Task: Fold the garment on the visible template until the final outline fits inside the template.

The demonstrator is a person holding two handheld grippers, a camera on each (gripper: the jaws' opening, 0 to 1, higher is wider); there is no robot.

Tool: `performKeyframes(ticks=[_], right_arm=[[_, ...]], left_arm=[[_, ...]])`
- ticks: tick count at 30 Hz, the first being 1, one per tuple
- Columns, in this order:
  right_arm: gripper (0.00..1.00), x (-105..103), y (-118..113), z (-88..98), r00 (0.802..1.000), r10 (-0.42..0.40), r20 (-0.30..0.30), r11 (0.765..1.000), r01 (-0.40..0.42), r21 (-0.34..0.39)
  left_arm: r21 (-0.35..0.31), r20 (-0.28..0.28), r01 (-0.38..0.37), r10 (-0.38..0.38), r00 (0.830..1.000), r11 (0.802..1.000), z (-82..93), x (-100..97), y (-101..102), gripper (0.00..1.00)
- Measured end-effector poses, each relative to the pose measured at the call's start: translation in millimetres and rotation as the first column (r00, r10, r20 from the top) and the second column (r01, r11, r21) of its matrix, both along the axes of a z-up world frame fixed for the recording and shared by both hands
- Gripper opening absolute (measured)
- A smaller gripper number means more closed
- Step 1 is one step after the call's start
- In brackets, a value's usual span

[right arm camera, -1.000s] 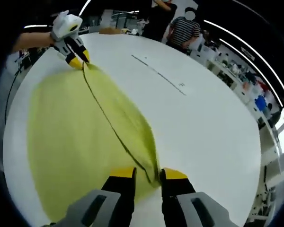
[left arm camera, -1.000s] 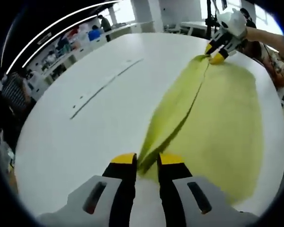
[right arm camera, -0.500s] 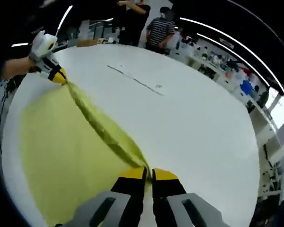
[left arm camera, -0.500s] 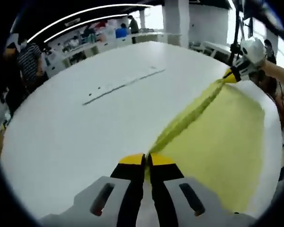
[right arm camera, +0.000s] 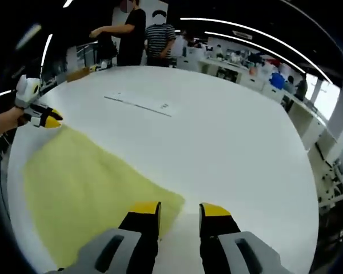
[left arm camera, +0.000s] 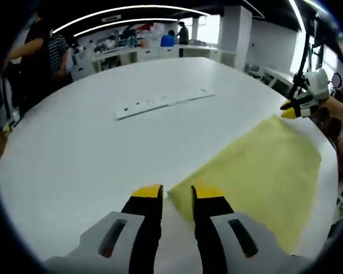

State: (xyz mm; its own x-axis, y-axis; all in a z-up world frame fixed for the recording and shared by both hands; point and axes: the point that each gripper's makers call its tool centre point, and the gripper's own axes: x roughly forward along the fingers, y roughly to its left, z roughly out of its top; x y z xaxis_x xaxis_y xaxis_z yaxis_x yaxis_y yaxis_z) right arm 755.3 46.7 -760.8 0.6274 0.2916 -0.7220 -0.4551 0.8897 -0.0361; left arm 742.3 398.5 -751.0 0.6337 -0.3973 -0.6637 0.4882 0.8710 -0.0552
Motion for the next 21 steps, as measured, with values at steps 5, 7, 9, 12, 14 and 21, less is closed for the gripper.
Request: performKeyframes(ticks=[5,7,9,12,14,21], right_arm=[[0.48,-11.0,9.7,4.8,0.999,0.026,-0.034,0.998,-0.023,0.063],[0.54,-14.6,11.9,7.1,0.999,0.035,-0.042,0.996,-0.032,0.077],[0.58,-20.6,13.9,11.6,0.998,0.046,-0.048,0.995,-0.042,0.09],[0.63,-31.4,18.2,19.4,0.996,0.06,-0.063,0.99,-0.051,0.131],[0.66,-40.7,21.7,24.3,0.995,0.068,-0.069,0.988,-0.058,0.145],[0.74,-72.8,31.1,38.8,0.991,0.118,-0.069,0.982,-0.105,0.159]], left_arm=[[-0.029,0.012,0.033,-0.032,0.999,0.999,10.0,-11.2,-3.8,0.34],[-0.038,0.015,0.048,-0.047,0.999,0.998,13.5,-15.3,-5.1,0.39],[-0.066,0.018,0.06,-0.059,0.998,0.996,19.5,-21.3,-7.6,0.44],[-0.111,0.033,0.073,-0.07,0.997,0.991,28.3,-30.9,-10.5,0.52],[-0.13,0.031,0.078,-0.075,0.997,0.988,31.8,-36.5,-11.2,0.55],[-0.145,0.054,0.102,-0.096,0.994,0.984,45.3,-55.8,-10.0,0.64]])
